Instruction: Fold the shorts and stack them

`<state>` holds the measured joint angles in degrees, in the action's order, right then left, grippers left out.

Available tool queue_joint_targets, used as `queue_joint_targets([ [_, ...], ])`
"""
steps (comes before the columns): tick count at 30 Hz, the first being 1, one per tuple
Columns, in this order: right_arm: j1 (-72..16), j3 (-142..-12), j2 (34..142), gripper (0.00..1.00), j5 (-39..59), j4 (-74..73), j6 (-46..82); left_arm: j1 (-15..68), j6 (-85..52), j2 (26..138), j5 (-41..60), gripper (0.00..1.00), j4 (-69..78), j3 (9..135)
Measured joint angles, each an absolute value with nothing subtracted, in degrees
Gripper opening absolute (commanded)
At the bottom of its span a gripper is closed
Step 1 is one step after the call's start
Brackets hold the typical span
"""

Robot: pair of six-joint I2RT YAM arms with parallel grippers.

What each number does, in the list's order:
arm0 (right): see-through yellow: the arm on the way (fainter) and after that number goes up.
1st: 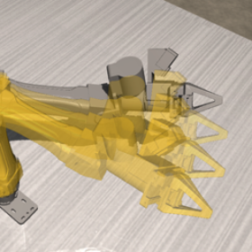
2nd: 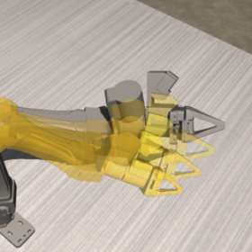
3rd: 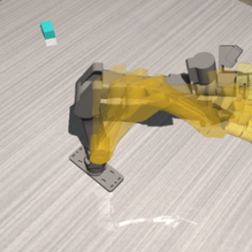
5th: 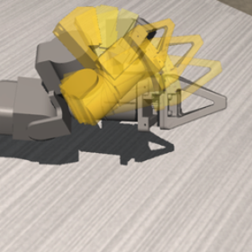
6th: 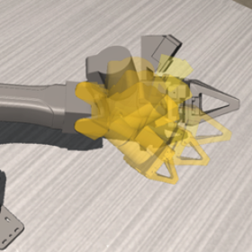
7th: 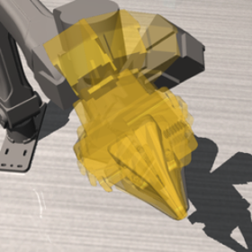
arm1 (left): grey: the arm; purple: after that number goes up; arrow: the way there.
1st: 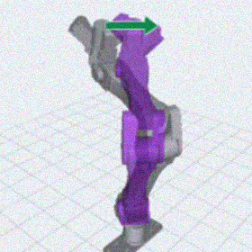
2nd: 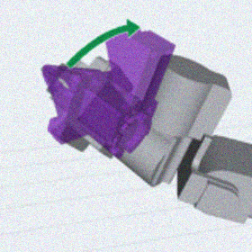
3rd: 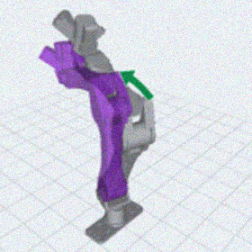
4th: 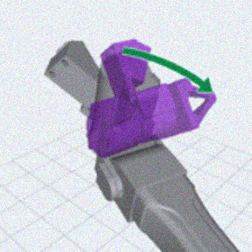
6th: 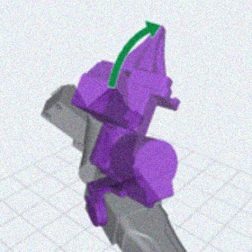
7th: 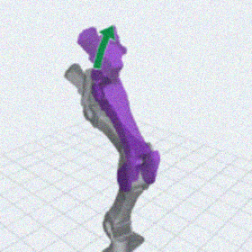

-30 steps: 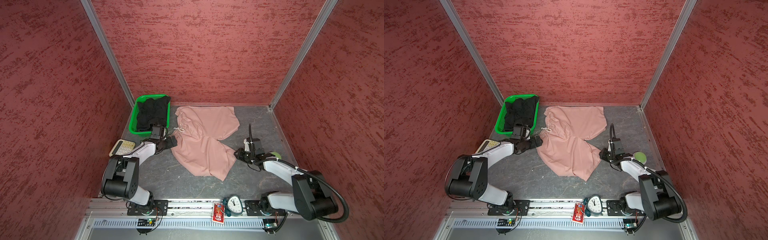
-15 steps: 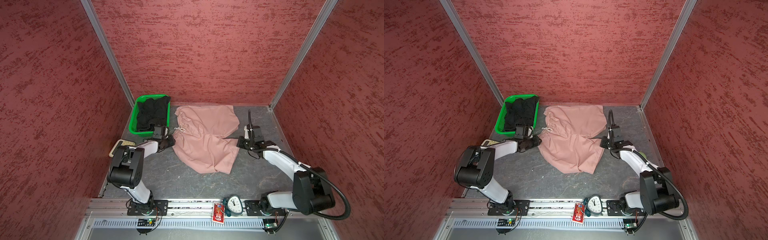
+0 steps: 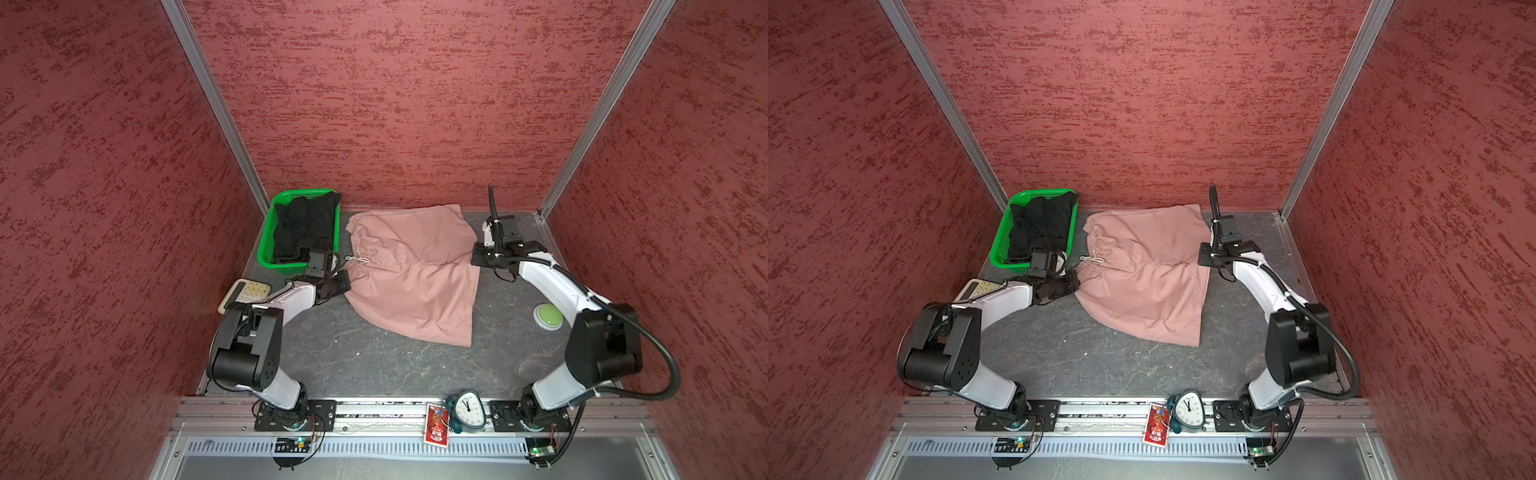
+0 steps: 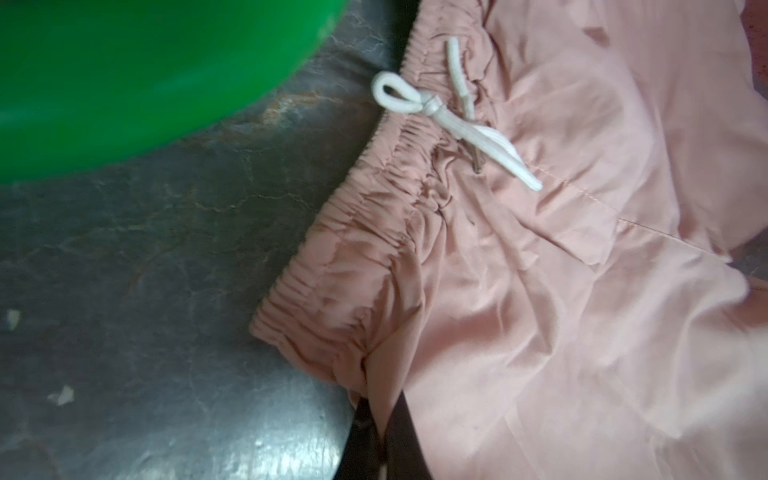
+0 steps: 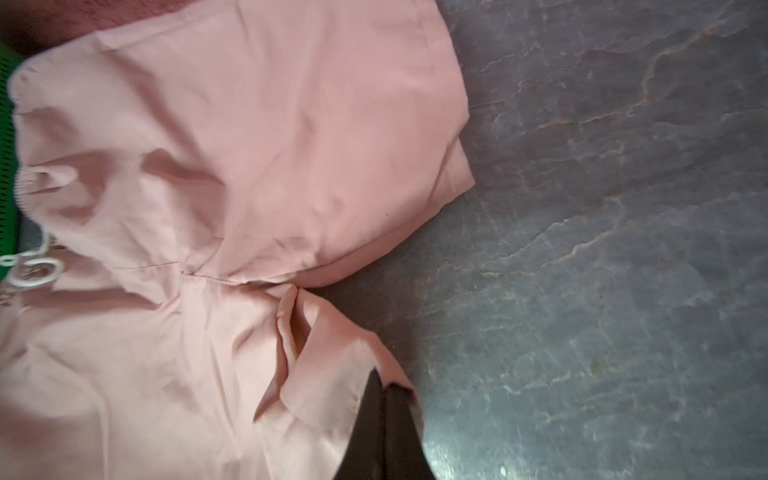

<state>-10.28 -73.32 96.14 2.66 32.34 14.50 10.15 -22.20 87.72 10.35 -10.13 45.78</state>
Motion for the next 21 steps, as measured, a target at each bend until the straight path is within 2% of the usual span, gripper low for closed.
queue_joint_targets([
  [1, -9.9, -74.1, 98.6, 0.37, 2.7, 32.5, 14.3, 10.5, -22.2, 86.8, 10.0, 0.0, -10.5, 45.5],
  [4, -9.4, -74.5, 103.3, 0.51, 2.7, 33.4, 13.5, 11.3, -22.3, 85.3, 9.3, 0.0, -11.2, 44.4],
  [5, -9.2, -74.2, 103.6, 0.58, 2.7, 34.0, 13.3, 11.4, -22.3, 85.2, 9.1, 0.0, -11.6, 44.1],
  [7, -9.1, -72.0, 101.3, 0.65, 2.7, 34.0, 13.8, 11.7, -22.3, 85.2, 8.8, 0.0, -12.1, 43.6],
  [9, -9.1, -67.4, 95.1, 0.66, 2.7, 34.3, 14.3, 11.9, -22.6, 85.0, 8.5, 0.0, -12.4, 42.7],
  [10, -9.1, -64.3, 90.3, 0.67, 2.9, 34.2, 15.0, 12.1, -22.7, 84.8, 8.4, 0.05, -12.5, 42.2],
  [12, -9.3, -58.9, 80.9, 0.67, 3.6, 34.8, 16.8, 12.2, -22.9, 84.2, 8.4, 0.07, -12.6, 41.3],
  [14, -10.2, -54.2, 71.9, 0.67, 3.9, 35.8, 19.3, 12.3, -23.1, 83.7, 8.3, 0.16, -13.0, 40.8],
  [17, -12.5, -48.1, 64.4, 0.69, 3.8, 38.0, 23.3, 12.3, -23.6, 82.8, 7.7, 0.17, -13.5, 40.8],
  [21, -16.6, -42.7, 59.7, 0.71, 4.1, 43.6, 30.3, 12.3, -23.9, 80.3, 7.4, 0.25, -14.1, 40.8],
])
